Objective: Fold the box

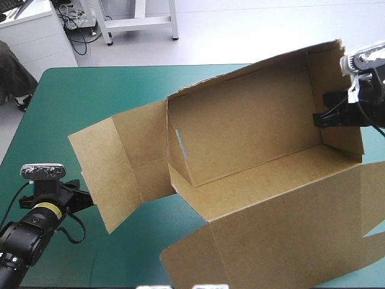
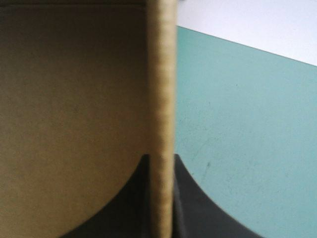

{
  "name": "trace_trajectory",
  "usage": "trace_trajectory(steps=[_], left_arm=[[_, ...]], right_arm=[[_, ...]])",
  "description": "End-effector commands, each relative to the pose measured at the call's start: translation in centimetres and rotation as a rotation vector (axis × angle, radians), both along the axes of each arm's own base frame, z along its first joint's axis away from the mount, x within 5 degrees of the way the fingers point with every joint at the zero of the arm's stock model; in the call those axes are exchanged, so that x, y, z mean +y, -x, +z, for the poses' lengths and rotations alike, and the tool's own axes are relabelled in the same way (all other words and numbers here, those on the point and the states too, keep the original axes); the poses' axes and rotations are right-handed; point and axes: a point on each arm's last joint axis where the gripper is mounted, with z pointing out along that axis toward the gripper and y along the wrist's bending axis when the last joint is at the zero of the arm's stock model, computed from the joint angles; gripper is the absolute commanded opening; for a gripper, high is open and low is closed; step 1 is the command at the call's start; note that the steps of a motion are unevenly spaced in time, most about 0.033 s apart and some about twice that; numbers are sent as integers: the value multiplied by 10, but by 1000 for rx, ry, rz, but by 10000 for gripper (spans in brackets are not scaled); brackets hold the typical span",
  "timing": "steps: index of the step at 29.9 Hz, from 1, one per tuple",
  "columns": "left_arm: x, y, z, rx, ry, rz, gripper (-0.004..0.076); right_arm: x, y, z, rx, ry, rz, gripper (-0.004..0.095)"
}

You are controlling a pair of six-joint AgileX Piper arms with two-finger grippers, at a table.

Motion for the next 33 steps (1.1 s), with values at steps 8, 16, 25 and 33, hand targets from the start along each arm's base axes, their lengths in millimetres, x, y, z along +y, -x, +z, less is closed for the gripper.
trace_trajectory(steps=[8,16,25,33], left_arm=[[-25,-25,-2,-68,233,-100,-7],[-49,-29,-2,-49,391,-288,-7],[-70,-24,33,-155,589,-521,-8],[-82,-14,58,-154,768,-670,-8]], right_arm=[[6,13,-13,19,-38,46,-23],[5,12,-15,18,-29,52,-23],[5,12,-15,13,-20,55,-23],[4,10,-12,-24,-28,33,-23]])
